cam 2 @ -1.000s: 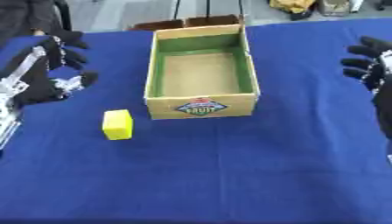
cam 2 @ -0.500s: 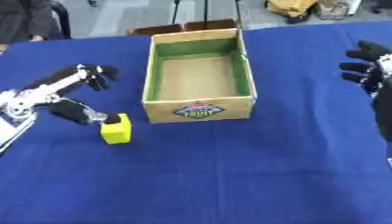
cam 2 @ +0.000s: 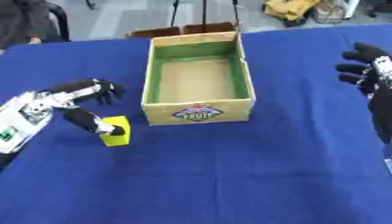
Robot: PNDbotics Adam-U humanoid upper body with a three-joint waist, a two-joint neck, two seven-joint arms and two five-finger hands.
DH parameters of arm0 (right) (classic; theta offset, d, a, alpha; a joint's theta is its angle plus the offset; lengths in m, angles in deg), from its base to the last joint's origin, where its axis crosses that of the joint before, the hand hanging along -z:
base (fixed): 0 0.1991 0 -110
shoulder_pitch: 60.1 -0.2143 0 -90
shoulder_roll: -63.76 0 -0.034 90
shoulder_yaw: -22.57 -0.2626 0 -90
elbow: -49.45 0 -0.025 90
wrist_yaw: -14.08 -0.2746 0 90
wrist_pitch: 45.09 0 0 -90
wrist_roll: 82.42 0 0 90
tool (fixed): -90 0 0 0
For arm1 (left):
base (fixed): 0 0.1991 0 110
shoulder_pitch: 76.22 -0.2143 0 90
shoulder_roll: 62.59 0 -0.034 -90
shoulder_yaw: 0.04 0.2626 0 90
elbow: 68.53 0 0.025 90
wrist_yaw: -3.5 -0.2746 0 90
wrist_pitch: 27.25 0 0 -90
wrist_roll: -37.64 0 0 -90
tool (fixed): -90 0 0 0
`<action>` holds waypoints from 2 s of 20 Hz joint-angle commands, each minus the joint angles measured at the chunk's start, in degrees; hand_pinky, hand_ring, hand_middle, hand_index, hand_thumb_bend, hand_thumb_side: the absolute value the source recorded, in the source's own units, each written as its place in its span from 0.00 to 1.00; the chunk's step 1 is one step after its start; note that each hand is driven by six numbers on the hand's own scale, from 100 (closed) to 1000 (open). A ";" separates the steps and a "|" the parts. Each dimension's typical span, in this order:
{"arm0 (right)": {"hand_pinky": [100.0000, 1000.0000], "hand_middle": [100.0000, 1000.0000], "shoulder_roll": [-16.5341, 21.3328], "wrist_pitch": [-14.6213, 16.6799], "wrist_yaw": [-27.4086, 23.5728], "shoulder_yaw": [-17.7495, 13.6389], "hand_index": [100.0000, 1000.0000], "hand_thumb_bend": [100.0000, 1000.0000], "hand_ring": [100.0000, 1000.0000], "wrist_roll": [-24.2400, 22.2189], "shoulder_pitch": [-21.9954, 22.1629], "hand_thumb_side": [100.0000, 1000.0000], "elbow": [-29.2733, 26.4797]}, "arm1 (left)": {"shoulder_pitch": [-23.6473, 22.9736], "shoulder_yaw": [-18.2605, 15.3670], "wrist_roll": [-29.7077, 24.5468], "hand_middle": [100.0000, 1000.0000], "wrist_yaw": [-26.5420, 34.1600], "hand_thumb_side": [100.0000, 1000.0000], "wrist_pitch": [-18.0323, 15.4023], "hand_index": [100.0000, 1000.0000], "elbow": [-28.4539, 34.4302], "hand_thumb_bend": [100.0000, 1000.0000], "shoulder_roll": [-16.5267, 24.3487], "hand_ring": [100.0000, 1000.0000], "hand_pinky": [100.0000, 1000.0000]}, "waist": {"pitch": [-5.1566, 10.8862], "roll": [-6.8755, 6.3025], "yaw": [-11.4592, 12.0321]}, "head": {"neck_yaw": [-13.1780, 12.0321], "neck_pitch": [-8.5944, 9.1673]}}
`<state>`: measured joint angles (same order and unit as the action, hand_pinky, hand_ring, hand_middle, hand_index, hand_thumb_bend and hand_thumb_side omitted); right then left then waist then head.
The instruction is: Pick up objects on the table and place them in the box.
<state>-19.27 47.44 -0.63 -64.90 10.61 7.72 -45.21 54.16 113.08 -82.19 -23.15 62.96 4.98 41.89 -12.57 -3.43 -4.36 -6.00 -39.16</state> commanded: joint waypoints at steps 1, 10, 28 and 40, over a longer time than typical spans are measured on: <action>0.79 0.76 1.58 0.12 -0.21 -0.29 0.89 0.00 0.76 -0.11 -0.58 0.85 -0.75 | 1.57 -1.68 -3.31 0.71 -2.21 0.39 -0.94 0.90 -0.17 0.63 0.05 0.66 0.66 | 1.26 0.26 0.04 | 0.06 0.66; 0.79 0.76 1.63 0.11 -0.14 -0.33 0.89 0.00 0.76 -0.06 -0.48 0.85 -0.68 | 1.00 -2.69 -10.67 0.71 -0.43 0.41 -1.19 0.90 4.39 0.65 1.87 0.66 0.66 | 1.38 0.06 0.11 | 0.05 0.62; 0.79 0.76 1.47 0.08 -0.21 -0.23 0.89 0.00 0.76 -0.12 -0.42 0.85 -0.61 | 0.25 -1.93 -4.94 0.55 -9.02 0.22 -2.63 0.81 -0.27 0.48 0.24 0.50 0.50 | 1.47 0.13 -0.03 | -0.04 0.71; 0.79 0.76 1.38 0.06 -0.20 -0.21 0.89 0.00 0.76 -0.13 -0.42 0.85 -0.57 | 0.72 -2.43 2.27 0.21 -8.22 0.14 -3.84 0.44 -3.12 0.21 -1.45 0.16 0.07 | 1.42 0.06 -0.27 | -0.20 0.69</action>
<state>-19.27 47.43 -0.63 -64.89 10.60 7.77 -45.19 53.69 111.57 -80.70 -31.82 59.18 1.45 39.65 -12.30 -3.48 -4.60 -6.02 -39.14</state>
